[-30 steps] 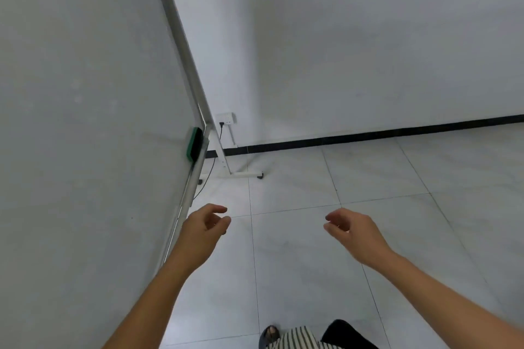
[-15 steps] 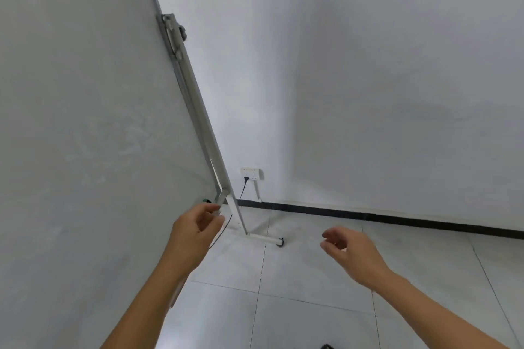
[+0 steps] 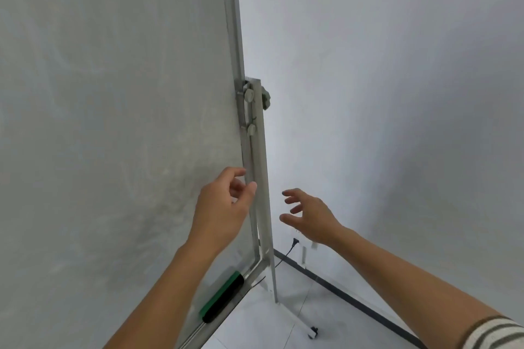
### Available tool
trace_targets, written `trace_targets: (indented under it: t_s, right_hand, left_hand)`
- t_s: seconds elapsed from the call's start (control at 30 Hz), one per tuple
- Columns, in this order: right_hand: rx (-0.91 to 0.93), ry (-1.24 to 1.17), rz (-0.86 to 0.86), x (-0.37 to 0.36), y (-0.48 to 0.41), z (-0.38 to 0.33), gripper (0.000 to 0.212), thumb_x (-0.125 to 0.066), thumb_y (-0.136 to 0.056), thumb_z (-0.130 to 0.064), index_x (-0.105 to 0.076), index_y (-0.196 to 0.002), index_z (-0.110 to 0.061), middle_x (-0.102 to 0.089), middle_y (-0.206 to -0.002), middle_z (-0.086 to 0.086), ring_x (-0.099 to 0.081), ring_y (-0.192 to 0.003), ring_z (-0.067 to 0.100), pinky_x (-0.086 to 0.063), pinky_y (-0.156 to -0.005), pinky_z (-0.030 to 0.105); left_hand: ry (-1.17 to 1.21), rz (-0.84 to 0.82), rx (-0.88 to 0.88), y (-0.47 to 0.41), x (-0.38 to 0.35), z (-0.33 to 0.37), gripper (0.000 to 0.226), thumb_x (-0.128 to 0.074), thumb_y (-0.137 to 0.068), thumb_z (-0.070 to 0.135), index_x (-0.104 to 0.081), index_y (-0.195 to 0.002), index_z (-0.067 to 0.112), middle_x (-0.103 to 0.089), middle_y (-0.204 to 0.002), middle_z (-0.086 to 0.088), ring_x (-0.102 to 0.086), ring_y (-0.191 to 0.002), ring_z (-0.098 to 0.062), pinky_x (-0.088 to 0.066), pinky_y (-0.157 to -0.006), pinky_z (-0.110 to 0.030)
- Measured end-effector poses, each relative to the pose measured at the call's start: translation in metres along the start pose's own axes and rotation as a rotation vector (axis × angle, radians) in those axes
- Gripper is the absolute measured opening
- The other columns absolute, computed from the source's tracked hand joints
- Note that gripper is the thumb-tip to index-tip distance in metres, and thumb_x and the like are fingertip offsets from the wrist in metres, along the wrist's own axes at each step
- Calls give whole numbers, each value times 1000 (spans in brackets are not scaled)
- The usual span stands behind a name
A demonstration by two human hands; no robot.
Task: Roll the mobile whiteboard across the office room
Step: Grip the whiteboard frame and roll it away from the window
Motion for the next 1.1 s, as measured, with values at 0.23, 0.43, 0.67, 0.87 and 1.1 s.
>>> trace_targets:
  t_s: [0.23,0.43,0.67,0.87,1.1]
  right_hand:
    - [207,-68,-376,-9,-106,-31,72,-75,-75,-21,-39,-136,-32,-51,-139,-5,-52,-122,18,-47,-100,39]
    - [406,119,-585,-51,-121,-26,51,-65,-84,-26,-43,-130,-24,-66,-119,0,-62,-107,23,-51,-93,43]
    - [573,121,-605,-31,-98,-23,42,-62,-88,-31,-44,-124,-19,-65,-121,0,-62,-108,23,-47,-79,32]
    - [587,146,-609,-17,-50,3,39,-61,-89,-35,-42,-119,-20,-64,-124,0,-63,-105,24,-52,-79,35]
    - [546,90,-510,7,45,55,43,-63,-85,-42,-44,-119,-25,-65,-119,-8,-64,-103,19,-54,-81,36]
  left_hand:
    - [-144,111,58,-61,-23,29,30,-60,-88,40,-62,-108,18,-65,-86,10,-68,-84,-13,-57,-80,-37]
    - [-219,472,171,-59,-19,31,27,-69,-83,37,-71,-87,10,-74,-79,2,-69,-71,-14,-58,-73,-35]
    - [-183,642,350,-31,-54,39,17,-73,-81,26,-59,-88,20,-62,-69,21,-65,-66,0,-55,-66,-17]
    - [-314,640,421,0,-71,67,27,-75,-77,34,-62,-84,11,-60,-63,15,-65,-64,-10,-51,-63,-20]
    - [-359,565,351,86,-109,119,23,-72,-81,32,-62,-86,12,-64,-67,6,-63,-63,-12,-46,-58,-14]
Point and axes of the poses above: each hand's wrist, its own y-axis away from the middle knuckle, its own x-axis out of the back of the hand, z = x × y, the point moved 10 cm from there along -y, towards the middle knuckle
